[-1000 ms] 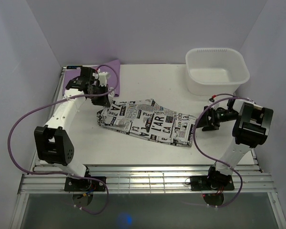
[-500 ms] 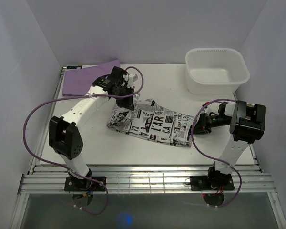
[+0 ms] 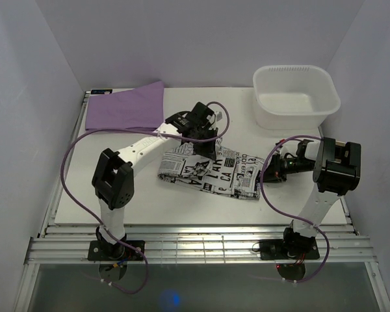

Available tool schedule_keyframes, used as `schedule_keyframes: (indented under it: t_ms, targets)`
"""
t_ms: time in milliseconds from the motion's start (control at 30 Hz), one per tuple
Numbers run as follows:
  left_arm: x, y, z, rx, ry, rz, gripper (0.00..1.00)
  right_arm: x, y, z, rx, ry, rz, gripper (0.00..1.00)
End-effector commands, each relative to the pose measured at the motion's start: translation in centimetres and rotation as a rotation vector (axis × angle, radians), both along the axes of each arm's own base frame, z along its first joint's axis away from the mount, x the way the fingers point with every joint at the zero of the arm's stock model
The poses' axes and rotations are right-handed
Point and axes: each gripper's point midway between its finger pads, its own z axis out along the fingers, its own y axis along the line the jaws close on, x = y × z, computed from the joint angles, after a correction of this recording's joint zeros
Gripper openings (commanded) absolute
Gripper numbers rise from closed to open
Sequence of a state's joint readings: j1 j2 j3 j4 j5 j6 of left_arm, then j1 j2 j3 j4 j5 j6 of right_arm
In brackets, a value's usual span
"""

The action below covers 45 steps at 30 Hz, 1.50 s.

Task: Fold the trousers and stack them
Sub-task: Fold the trousers

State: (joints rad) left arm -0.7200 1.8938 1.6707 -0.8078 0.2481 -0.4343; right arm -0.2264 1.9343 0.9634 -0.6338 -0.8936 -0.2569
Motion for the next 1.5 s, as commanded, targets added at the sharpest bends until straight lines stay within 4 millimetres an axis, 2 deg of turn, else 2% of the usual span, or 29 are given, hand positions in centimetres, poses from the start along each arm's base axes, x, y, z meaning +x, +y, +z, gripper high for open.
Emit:
schedule_keyframes:
  t_ms: [0, 33, 67, 133, 200, 300, 533, 767, 967, 1167, 1467]
  targets:
    - [0.7, -4.4, 2.3, -0.111, -0.045, 0.026, 0.0, 0.2, -0.3, -1.9, -0.062, -0.035, 0.022, 0.08]
    - [0.4, -5.5, 2.5, -0.119, -0.05, 0.013, 0.0, 0.2, -0.2, -1.9, -0.058, -0.033, 0.02, 0.08]
    - [0.3, -6.3, 1.3, -0.104, -0.037, 0.006, 0.0, 0.0, -0.1, -1.9, -0.055, -0.032, 0.021, 0.08]
    - [0.4, -7.6, 1.2, -0.112, -0.044, 0.008, 0.0, -0.1, -0.1, -2.0, -0.054, -0.028, 0.021, 0.08]
    - [0.5, -8.4, -0.3, -0.1, -0.017, 0.012, 0.0, -0.2, 0.0, -2.0, -0.047, -0.025, 0.018, 0.08]
    - [0.7, -9.6, -1.2, -0.103, -0.007, 0.014, 0.0, -0.2, 0.1, -1.8, -0.04, -0.028, 0.015, 0.08]
    - [-0.3, -12.1, -1.6, -0.136, 0.005, -0.005, 0.0, -0.1, 0.3, -2.0, -0.025, -0.02, 0.005, 0.08]
    - [-1.6, -13.5, -2.0, -0.147, 0.02, -0.027, 0.0, 0.0, 0.4, -1.9, -0.024, -0.023, 0.004, 0.08]
    - [-2.8, -13.9, -1.3, -0.164, 0.037, -0.042, 0.0, 0.0, 0.3, -2.0, -0.031, -0.022, -0.006, 0.08]
    - [-4.4, -15.3, -0.6, -0.191, 0.049, -0.066, 0.0, 0.2, 0.4, -2.1, -0.026, -0.019, -0.011, 0.08]
    - [-4.7, -17.1, -1.0, -0.217, 0.067, -0.065, 0.0, 0.1, 0.6, -1.8, -0.015, -0.021, -0.011, 0.08]
